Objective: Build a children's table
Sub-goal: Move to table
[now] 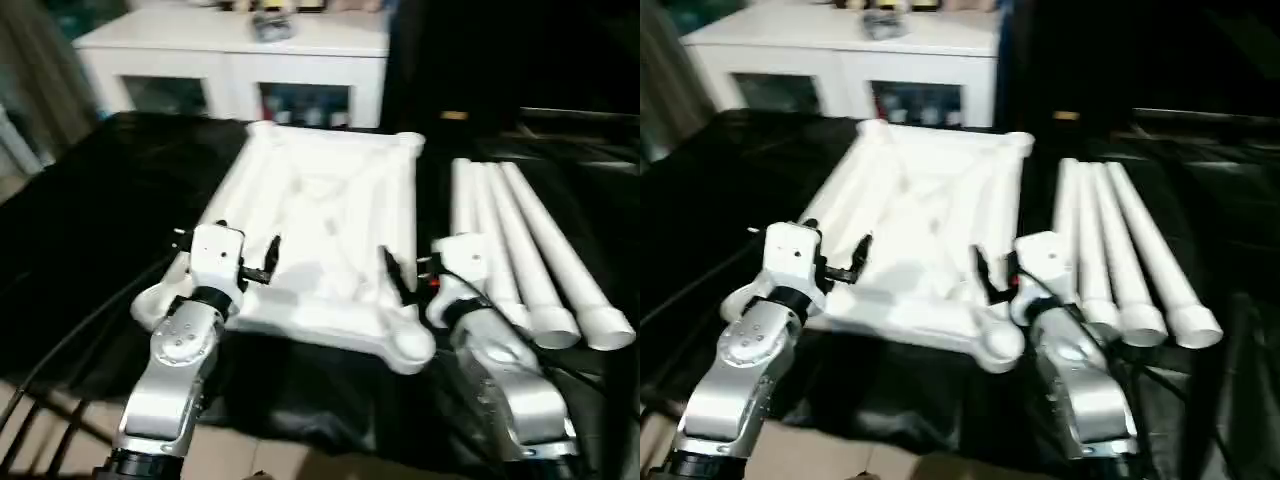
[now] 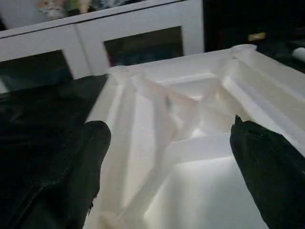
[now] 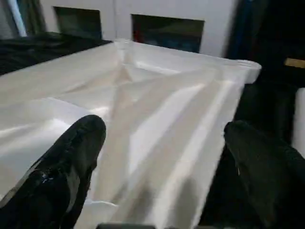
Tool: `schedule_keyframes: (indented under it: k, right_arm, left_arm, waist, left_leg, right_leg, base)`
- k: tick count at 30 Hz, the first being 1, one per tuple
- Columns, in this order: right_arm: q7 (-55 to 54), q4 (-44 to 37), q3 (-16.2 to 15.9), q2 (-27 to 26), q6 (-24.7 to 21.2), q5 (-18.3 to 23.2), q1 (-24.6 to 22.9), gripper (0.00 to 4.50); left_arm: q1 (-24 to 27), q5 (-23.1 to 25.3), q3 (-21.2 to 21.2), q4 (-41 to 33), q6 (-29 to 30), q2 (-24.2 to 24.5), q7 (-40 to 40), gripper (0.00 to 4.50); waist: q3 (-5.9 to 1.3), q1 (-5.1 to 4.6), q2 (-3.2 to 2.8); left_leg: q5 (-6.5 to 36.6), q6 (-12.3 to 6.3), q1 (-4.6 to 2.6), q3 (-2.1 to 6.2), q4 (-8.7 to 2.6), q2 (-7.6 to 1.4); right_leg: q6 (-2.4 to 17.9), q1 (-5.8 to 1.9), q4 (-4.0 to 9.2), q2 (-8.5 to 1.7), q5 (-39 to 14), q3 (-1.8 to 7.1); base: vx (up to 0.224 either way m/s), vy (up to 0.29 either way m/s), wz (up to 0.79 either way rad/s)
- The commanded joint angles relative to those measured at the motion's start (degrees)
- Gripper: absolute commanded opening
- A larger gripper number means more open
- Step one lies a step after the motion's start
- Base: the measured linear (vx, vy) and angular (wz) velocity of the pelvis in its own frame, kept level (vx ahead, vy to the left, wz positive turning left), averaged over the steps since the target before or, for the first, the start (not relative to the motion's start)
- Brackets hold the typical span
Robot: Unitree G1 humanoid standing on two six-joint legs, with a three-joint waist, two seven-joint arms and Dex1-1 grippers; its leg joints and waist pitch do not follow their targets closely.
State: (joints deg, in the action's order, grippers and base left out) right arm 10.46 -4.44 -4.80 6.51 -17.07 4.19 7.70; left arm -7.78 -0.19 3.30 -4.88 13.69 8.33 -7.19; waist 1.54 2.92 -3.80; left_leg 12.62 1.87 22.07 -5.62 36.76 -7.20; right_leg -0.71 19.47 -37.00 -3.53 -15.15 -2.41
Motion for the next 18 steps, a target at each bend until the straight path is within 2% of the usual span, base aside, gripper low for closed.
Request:
schedule_keyframes:
  k: [1, 2, 3, 4, 5, 6, 7, 8, 9, 10, 11, 12, 13, 14, 15, 16, 17, 18]
  right_arm:
    - [-0.31, -1.24, 1.0, 0.08, -1.06, 0.44, 0.85, 4.47]
    - [-0.42, -1.16, 1.11, 0.03, -1.2, 0.31, 0.89, 4.47]
    - [-0.53, -1.09, 1.18, 0.02, -1.34, 0.08, 0.92, 4.47]
    - [-0.71, -1.01, 1.21, 0.08, -1.44, -0.24, 0.91, 4.47]
    - [-0.83, -0.91, 1.26, 0.1, -1.47, -0.35, 0.91, 4.47]
    - [-0.94, -0.82, 1.33, 0.05, -1.56, -0.33, 0.9, 4.47]
    - [-1.09, -0.73, 1.43, -0.03, -1.7, -0.21, 0.88, 4.47]
    - [-1.17, -0.64, 1.47, -0.05, -1.76, -0.16, 0.93, 4.47]
    - [-1.28, -0.6, 1.54, -0.08, -1.82, -0.13, 0.93, 4.47]
    - [-1.37, -0.59, 1.59, -0.09, -1.88, -0.11, 0.94, 4.47]
    - [-1.44, -0.54, 1.74, -0.13, -1.86, -0.05, 0.9, 4.47]
    - [-1.48, -0.52, 1.84, -0.17, -1.84, -0.01, 0.87, 4.47]
    - [-1.49, -0.49, 1.92, -0.18, -1.86, 0.01, 0.92, 4.47]
    - [-1.5, -0.49, 1.94, -0.14, -1.85, -0.05, 0.97, 4.47]
    - [-1.41, -0.45, 1.96, -0.13, -1.82, -0.09, 1.04, 4.47]
    - [-1.25, -0.43, 1.99, -0.08, -1.76, -0.1, 1.09, 4.47]
    - [-0.99, -0.46, 2.01, -0.02, -1.73, 0.02, 1.08, 4.47]
    - [-0.81, -0.47, 2.03, 0.01, -1.75, 0.11, 1.1, 4.47]
  left_arm:
    - [-1.37, 0.47, 0.36, 0.96, -0.34, 0.42, -0.48, 4.5]
    - [-1.43, 0.55, 0.5, 1.06, -0.34, 0.52, -0.56, 4.5]
    - [-1.49, 0.66, 0.65, 1.14, -0.4, 0.64, -0.59, 4.5]
    - [-1.54, 0.72, 0.73, 1.19, -0.48, 0.71, -0.61, 4.5]
    - [-1.6, 0.78, 0.7, 1.24, -0.53, 0.69, -0.63, 4.5]
    - [-1.63, 0.85, 0.64, 1.3, -0.58, 0.65, -0.69, 4.5]
    - [-1.64, 0.92, 0.57, 1.38, -0.63, 0.6, -0.78, 4.5]
    - [-1.73, 1.0, 0.54, 1.46, -0.61, 0.62, -0.79, 4.5]
    - [-1.77, 1.28, 0.66, 1.49, -0.62, 0.75, -0.75, 4.5]
    - [-1.81, 1.57, 0.78, 1.53, -0.64, 0.9, -0.68, 4.5]
    - [-1.83, 2.02, 1.11, 1.61, -1.14, 1.15, -0.64, 4.5]
    - [-1.83, 2.3, 1.34, 1.67, -1.52, 1.32, -0.61, 4.5]
    - [-1.88, 2.52, 1.53, 1.74, -1.98, 1.47, -0.49, 4.5]
    - [-1.89, 2.66, 1.59, 1.75, -2.07, 1.5, -0.28, 4.5]
    - [-1.9, 3.17, 1.6, 1.7, -2.26, 1.58, 0.22, 4.5]
    - [-1.88, 3.5, 1.44, 1.65, -2.27, 1.49, 0.82, 4.5]
    - [-1.82, 3.55, 1.21, 1.63, -1.99, 1.38, 1.17, 4.5]
    - [-1.81, 3.54, 1.03, 1.66, -1.81, 1.3, 1.33, 4.5]
  waist:
    - [-2.8, 0.15, -0.78]
    - [-1.95, 1.39, 1.04]
    - [-1.72, 2.18, 1.18]
    - [-1.37, 3.68, 1.68]
    - [-1.09, 4.08, 1.88]
    - [-1.05, 4.19, 1.65]
    - [-1.42, 3.78, 1.0]
    - [-1.12, 1.82, -0.15]
    - [-1.33, 0.49, -0.17]
    - [-2.0, -0.39, -1.84]
    - [-2.01, -0.88, -1.32]
    - [-1.94, -0.92, -2.73]
    - [-2.53, -2.06, -0.84]
    - [-3.09, -1.74, 0.34]
    - [-3.29, -0.95, 0.67]
    - [-3.31, -1.1, 0.09]
    - [-2.99, -1.55, -0.95]
    - [-2.79, -1.98, -1.29]
  left_leg:
    - [10.42, -0.67, -2.75, -1.71, -3.14, -4.67]
    - [13.79, 1.68, -2.12, -2.74, -2.08, -3.8]
    - [14.65, 1.76, -2.33, -2.92, -1.18, -3.86]
    - [13.86, -0.09, -1.99, -1.96, 1.15, -3.61]
    - [13.11, -0.86, -1.49, -1.14, 1.87, -3.69]
    - [11.67, -1.54, -1.09, -0.18, 0.85, -3.46]
    - [13.3, -2.27, -2.99, -1.0, -1.51, -2.74]
    - [21.9, -3.33, -7.3, -2.75, -4.92, -2.73]
    - [26.58, -4.29, -7.96, -3.46, -6.39, -3.18]
    - [30.01, -5.73, -5.6, -3.92, -10.11, -4.88]
    - [26.28, -8.06, -3.35, -1.09, -11.74, -5.81]
    - [24.03, -7.83, -3.59, -1.42, -11.58, -5.9]
    - [18.62, -6.66, -4.81, -0.89, -9.49, -6.35]
    - [19.43, -2.1, -3.41, -1.08, -7.94, -5.86]
    - [17.58, 0.01, -1.71, -0.53, -5.56, -6.0]
    - [15.59, 0.39, -1.33, 0.23, -5.74, -6.54]
    - [16.87, 4.23, -1.93, 1.11, -7.18, -7.77]
    - [19.63, 7.46, -2.44, 1.79, -8.2, -8.94]
  right_leg:
    - [13.13, -0.38, 5.8, -5.53, 0.53, 6.04]
    - [12.02, -0.85, 7.37, -5.92, -10.98, 8.93]
    - [11.08, -0.69, 8.56, -6.95, -17.01, 10.7]
    - [8.63, -1.31, 10.47, -9.37, -27.75, 14.88]
    - [7.77, -1.51, 11.02, -9.95, -31.01, 16.46]
    - [6.15, -1.36, 10.79, -8.07, -32.69, 16.65]
    - [4.92, 0.72, 9.89, -3.97, -29.78, 14.88]
    - [3.19, 5.53, 7.16, 1.13, -23.97, 9.9]
    - [3.05, 6.11, 4.74, 2.26, -21.19, 6.43]
    - [2.99, 5.4, -1.95, 2.01, -11.5, 0.99]
    - [2.38, 3.03, -3.71, 0.16, -0.67, -1.78]
    - [2.53, 3.54, -3.23, -0.31, 1.89, -2.85]
    - [4.62, 3.56, -0.55, -2.69, 6.8, -2.1]
    - [7.57, 1.62, 3.06, -6.06, 7.71, 0.37]
    - [12.5, -0.13, 4.1, -10.02, 8.49, 3.16]
    - [13.22, -0.7, 3.81, -9.67, 8.47, 2.85]
    - [10.84, 0.37, 3.3, -5.73, 6.09, 1.49]
    - [8.86, 1.0, 2.49, -4.02, 4.42, 0.8]
  base:
    - [-0.062, 0.055, 0.0]
    - [-0.07, 0.073, -0.27]
    - [-0.068, 0.114, -0.5]
    - [-0.068, 0.114, -0.5]
    - [-0.053, 0.173, -0.58]
    - [-0.046, 0.227, -0.67]
    - [-0.046, 0.227, -0.67]
    - [-0.074, 0.236, -0.56]
    - [-0.082, 0.228, -0.5]
    - [-0.082, 0.228, -0.5]
    - [-0.069, 0.215, -0.47]
    - [-0.054, 0.18, -0.18]
    - [-0.054, 0.18, -0.18]
    - [-0.045, 0.146, 0.03]
    - [-0.046, 0.116, 0.01]
    - [-0.046, 0.116, 0.01]
    - [-0.031, 0.085, 0.01]
    - [0.0, 0.0, 0.0]
